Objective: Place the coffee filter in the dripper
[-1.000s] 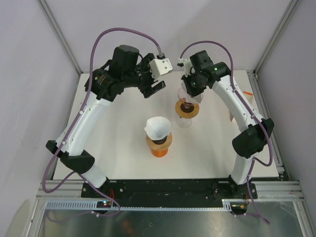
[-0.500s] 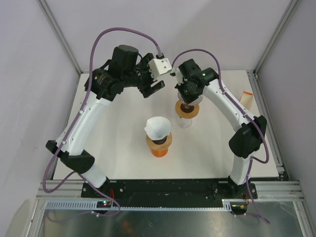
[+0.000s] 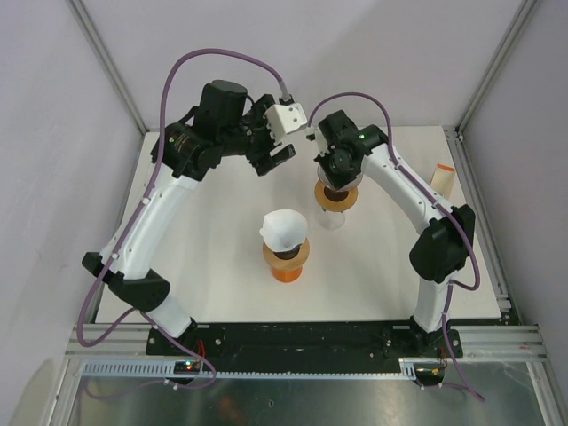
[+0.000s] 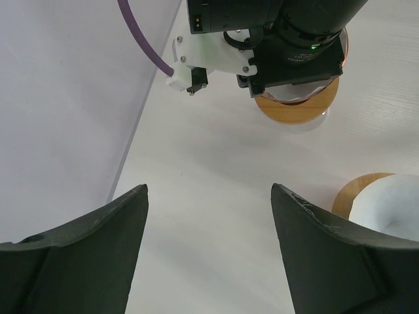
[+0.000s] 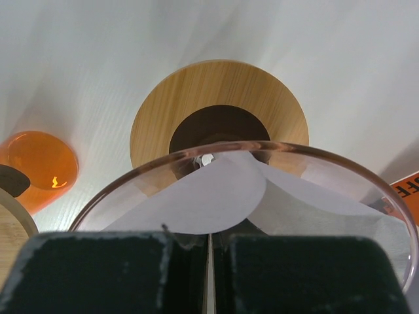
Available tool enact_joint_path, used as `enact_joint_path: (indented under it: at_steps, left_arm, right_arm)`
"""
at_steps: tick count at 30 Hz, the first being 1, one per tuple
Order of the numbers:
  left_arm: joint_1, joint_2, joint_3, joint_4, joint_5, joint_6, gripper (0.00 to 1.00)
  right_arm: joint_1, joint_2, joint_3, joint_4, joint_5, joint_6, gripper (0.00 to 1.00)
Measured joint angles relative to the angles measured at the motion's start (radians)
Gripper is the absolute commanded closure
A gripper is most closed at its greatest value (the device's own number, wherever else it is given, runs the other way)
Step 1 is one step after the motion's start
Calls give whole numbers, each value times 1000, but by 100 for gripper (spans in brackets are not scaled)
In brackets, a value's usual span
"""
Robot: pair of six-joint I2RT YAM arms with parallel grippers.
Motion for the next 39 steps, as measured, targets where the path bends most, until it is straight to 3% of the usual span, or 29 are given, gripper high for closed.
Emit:
enact_joint_path:
  at_steps: [9, 17, 29, 39]
  left_arm:
    - [5, 0, 0, 0, 14, 0, 19]
    - [6, 0, 0, 0, 14, 1, 19]
    - [7, 0, -1, 0, 14, 2, 18]
    - [49, -9, -10, 1, 14, -4, 17]
  right_arm:
    - [10, 2, 44, -4, 35, 0, 100]
    - [16, 2, 69, -2, 74, -2, 93]
    - [16, -10, 155, -4, 108, -3, 69]
    - [-26, -132, 159, 40, 92, -6, 50]
